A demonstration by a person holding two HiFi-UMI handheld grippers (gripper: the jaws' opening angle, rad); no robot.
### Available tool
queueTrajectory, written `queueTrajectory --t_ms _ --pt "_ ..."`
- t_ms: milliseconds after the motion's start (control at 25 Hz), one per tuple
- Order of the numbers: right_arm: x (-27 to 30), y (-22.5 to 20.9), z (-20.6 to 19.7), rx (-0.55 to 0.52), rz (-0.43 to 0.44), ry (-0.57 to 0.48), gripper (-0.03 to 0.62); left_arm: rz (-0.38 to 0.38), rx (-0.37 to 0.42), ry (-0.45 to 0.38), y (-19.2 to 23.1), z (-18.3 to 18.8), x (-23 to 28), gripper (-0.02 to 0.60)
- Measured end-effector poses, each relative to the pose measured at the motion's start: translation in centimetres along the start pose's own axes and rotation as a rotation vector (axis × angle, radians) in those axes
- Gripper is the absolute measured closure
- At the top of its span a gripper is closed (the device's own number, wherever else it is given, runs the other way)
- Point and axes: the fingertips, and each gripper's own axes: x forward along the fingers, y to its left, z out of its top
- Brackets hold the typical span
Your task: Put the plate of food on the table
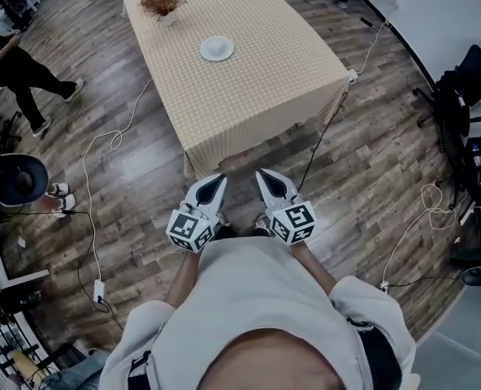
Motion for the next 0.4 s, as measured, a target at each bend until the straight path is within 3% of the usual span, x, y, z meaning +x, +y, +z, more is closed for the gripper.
queueTrajectory --t_ms 400 --pt "-0.3 -0.9 0.3 0.008 -0.015 -0.012 0.597 -0.024 0.022 -0.022 -0.8 0.9 1.4 0.572"
